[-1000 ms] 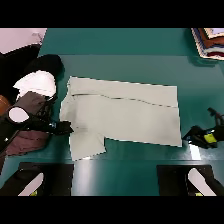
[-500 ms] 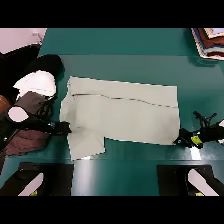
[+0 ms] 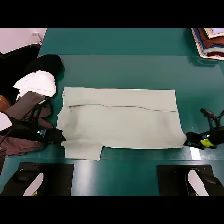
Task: Fold the shirts.
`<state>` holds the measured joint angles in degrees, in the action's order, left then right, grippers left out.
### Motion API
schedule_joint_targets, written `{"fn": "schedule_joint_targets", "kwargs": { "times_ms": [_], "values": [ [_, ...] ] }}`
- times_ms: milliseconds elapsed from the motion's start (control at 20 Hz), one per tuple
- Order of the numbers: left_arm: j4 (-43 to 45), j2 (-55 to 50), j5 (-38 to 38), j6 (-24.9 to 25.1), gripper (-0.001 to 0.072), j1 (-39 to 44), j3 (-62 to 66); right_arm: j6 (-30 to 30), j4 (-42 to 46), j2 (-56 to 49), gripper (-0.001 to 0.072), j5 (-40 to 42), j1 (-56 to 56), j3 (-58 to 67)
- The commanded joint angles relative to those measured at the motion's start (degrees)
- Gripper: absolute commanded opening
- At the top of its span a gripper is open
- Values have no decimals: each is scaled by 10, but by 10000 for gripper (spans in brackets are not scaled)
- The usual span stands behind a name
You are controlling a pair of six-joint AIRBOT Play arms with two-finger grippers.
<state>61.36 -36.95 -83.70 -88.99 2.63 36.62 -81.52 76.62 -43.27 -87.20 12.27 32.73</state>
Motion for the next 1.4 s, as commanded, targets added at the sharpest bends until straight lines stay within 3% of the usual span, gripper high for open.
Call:
{"fn": "schedule_joint_targets", "kwargs": {
  "times_ms": [0, 150, 350, 550, 750, 800, 850, 900, 1050, 1100, 1150, 1200, 1300, 1350],
  "values": [
    [-9, -7, 47, -10, 22, -1, 38, -16, 12, 11, 12, -12, -26, 67],
    [36, -106, 136, 17, 23, -1, 101, -25, 10, -82, 12, 45, -64, 143],
    [38, -315, 211, 69, 24, -1, 222, -25, 10, -246, 13, 98, -107, 276],
    [40, -486, 252, 69, 25, -1, 358, -24, 4, -380, 15, 110, -118, 396],
    [40, -535, 263, 68, 27, -1, 424, 7, -86, -461, 19, 109, -97, 469],
    [40, -535, 263, 68, 180, -1, 433, 16, -115, -472, 97, 115, -88, 480],
    [41, -535, 260, 64, 473, -1, 445, 23, -143, -481, 312, 118, -76, 489],
    [41, -535, 251, 63, 538, -1, 458, 33, -163, -483, 393, 118, -64, 493],
    [39, -535, 189, 63, 537, 0, 506, 67, -170, -483, 393, 71, -23, 490],
    [30, -535, 172, 65, 459, 0, 515, 78, -171, -480, 393, 56, -5, 478],
    [20, -535, 158, 66, 192, 0, 516, 84, -171, -478, 393, 49, 12, 457],
    [10, -535, 151, 70, 28, 0, 515, 87, -171, -478, 394, 49, 31, 430],
    [-18, -536, 153, 70, 34, 3, 513, 98, -183, -478, 535, 67, 61, 370],
    [-23, -536, 156, 69, 34, 8, 513, 112, -206, -482, 535, 81, 72, 345]
  ]
}}
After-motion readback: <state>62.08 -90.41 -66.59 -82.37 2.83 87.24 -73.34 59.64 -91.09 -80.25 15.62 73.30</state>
